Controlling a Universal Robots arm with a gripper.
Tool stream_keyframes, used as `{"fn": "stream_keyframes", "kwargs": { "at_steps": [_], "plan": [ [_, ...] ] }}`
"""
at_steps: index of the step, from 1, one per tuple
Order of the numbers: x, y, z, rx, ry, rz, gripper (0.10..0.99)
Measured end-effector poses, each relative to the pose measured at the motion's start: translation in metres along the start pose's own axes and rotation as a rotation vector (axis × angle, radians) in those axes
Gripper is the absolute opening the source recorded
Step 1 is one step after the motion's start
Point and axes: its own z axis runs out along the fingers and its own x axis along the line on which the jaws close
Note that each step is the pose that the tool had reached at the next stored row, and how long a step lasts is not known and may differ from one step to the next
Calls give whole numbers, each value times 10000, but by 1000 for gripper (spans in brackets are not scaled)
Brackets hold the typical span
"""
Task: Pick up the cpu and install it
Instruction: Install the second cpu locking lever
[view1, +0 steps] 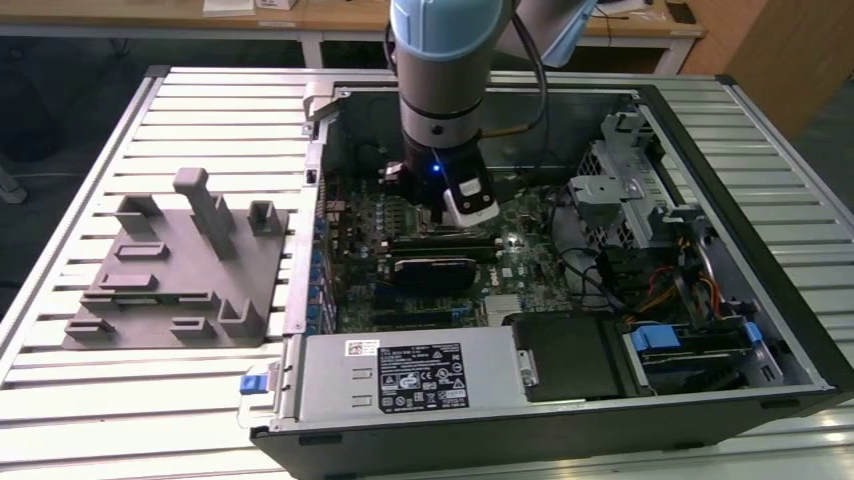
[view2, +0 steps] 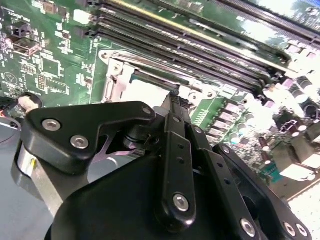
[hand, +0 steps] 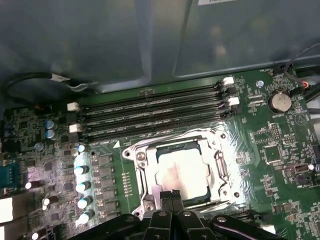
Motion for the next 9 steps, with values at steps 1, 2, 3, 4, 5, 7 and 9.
{"fn": "stream_keyframes", "kwargs": {
  "at_steps": [1, 2, 3, 4, 5, 7, 9],
  "plan": [
    [-8, 16, 4, 35, -7, -1, 106],
    [-19, 31, 7, 69, -14, 0, 106],
    [-31, 46, 11, 92, -19, 2, 106],
    [-44, 61, 15, 113, -24, 4, 106],
    [-56, 78, 19, 133, -27, 4, 106],
    [-74, 115, 29, 176, -35, 2, 106],
    [-87, 164, 40, 228, -45, -1, 106]
  ]
}}
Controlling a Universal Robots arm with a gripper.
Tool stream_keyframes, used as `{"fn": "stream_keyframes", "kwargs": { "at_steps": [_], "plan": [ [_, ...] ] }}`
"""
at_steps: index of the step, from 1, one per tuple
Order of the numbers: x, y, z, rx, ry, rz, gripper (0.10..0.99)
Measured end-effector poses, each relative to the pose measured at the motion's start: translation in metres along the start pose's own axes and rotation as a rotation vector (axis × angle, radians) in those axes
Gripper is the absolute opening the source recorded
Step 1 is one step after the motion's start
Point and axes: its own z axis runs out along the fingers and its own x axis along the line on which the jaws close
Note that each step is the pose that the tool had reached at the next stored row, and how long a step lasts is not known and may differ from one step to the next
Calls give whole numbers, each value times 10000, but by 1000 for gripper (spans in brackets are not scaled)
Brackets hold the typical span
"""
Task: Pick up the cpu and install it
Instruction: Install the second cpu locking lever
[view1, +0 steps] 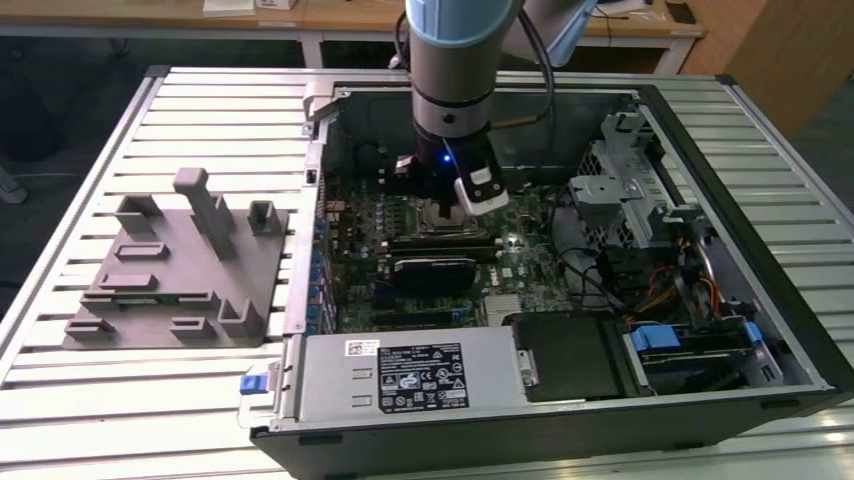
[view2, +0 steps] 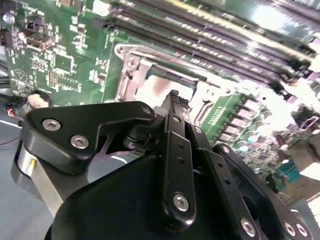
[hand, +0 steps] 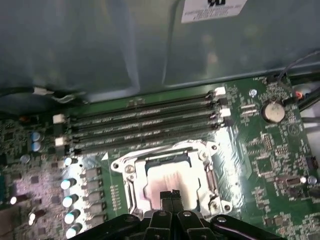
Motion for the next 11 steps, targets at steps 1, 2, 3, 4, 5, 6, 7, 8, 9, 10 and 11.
{"fn": "stream_keyframes", "kwargs": {
  "at_steps": [1, 2, 3, 4, 5, 6, 7, 8, 9, 10, 11],
  "plan": [
    [-9, 24, 5, 35, -6, -3, 106],
    [-18, 41, 9, 68, -11, -7, 106],
    [-27, 50, 11, 105, -18, -9, 106],
    [-32, 54, 12, 141, -25, -9, 106],
    [-34, 55, 12, 159, -29, -8, 106],
    [-35, 55, 12, 163, -29, -8, 106],
    [-36, 55, 12, 164, -30, -8, 106],
    [-38, 56, 12, 164, -30, -9, 106],
    [-39, 56, 12, 164, -29, -9, 106],
    [-39, 56, 12, 165, -29, -9, 106],
    [-39, 56, 12, 164, -30, -9, 106]
  ]
}}
